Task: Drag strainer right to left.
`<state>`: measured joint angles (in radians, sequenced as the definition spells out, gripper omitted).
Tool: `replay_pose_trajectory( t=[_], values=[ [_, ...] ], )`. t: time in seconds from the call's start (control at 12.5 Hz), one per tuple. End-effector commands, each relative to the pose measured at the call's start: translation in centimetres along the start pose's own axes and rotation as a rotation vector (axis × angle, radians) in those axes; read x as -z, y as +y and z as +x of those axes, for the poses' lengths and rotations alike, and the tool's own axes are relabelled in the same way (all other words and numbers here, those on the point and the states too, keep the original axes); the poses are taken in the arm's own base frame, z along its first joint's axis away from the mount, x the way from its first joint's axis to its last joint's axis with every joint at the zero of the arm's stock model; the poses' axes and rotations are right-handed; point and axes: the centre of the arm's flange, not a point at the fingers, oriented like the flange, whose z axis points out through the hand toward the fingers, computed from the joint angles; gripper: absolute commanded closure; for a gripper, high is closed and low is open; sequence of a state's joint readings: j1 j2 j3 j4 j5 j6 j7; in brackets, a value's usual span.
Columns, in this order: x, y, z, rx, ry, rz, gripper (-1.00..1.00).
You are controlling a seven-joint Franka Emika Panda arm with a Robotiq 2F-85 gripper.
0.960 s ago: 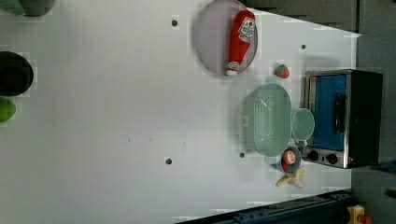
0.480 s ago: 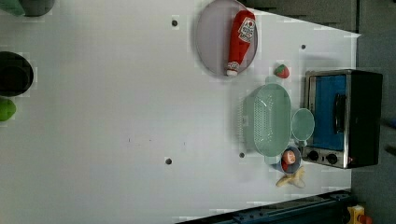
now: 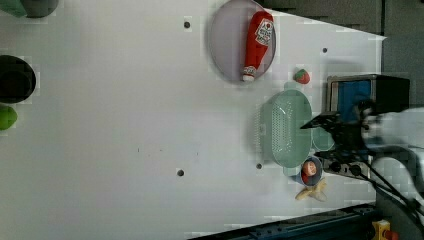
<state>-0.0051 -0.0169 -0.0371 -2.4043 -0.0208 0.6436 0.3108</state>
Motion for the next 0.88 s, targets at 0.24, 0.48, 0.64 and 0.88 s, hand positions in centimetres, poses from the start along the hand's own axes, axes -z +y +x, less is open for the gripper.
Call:
replay_pose_trajectory(
  t=[0.24,0.48,0.64,0.88],
  values=[
    [-4.5,-3.4,1.6,-0.262,0.063,0.125,-1.00],
    [-9.0,-5.3,0.7,-0.319,0.065,0.165,-1.00],
    [-11.5,-5.8,-0.3,-0.319,0.056,0.149,-1.00],
    [-13.8,-6.2,-1.1,-0.313,0.051,0.137,-1.00]
  ],
)
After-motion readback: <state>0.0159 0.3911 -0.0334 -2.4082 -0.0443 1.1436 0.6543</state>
